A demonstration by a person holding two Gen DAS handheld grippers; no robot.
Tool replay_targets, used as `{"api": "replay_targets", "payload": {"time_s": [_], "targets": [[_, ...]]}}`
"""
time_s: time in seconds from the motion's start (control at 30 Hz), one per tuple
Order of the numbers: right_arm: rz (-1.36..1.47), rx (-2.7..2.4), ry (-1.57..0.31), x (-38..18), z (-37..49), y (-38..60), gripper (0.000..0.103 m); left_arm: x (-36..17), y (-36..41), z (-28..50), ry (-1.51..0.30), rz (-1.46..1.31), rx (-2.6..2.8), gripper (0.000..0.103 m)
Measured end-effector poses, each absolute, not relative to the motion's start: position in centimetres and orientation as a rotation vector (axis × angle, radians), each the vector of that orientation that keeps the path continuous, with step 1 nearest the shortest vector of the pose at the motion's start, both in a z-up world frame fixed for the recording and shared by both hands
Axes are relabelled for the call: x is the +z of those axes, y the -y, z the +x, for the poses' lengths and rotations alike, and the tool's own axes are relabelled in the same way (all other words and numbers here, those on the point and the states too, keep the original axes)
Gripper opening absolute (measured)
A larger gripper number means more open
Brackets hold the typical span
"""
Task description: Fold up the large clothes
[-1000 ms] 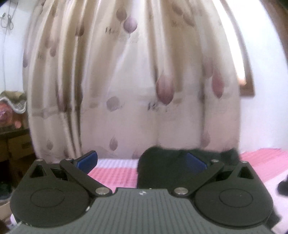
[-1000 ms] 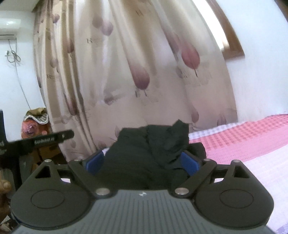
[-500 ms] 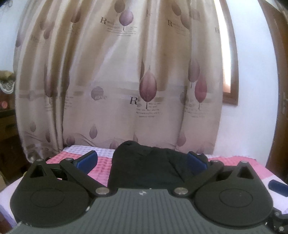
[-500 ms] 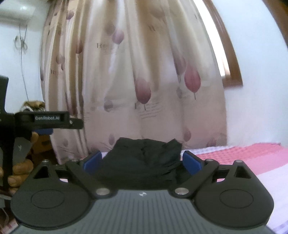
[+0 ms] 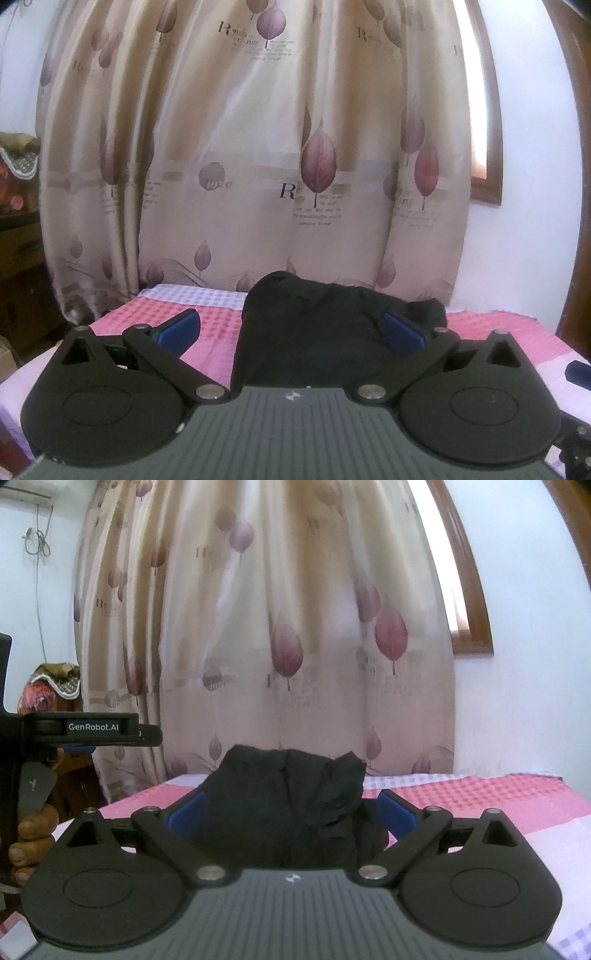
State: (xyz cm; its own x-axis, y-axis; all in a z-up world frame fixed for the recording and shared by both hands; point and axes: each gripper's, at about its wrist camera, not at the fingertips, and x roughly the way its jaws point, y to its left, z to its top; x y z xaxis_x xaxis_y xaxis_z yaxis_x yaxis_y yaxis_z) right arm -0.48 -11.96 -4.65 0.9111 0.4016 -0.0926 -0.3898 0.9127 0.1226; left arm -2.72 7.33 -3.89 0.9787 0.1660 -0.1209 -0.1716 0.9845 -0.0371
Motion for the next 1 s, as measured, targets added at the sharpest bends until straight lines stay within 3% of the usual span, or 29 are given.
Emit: {"api": "replay_targets", "payload": {"time_s": [1.0], "targets": [[0.056, 0.401, -0.209, -6.5, 0.6, 10.5, 0.1, -7.7, -8.1, -1.3, -0.164, -0.02, 0.176, 0.103]]}}
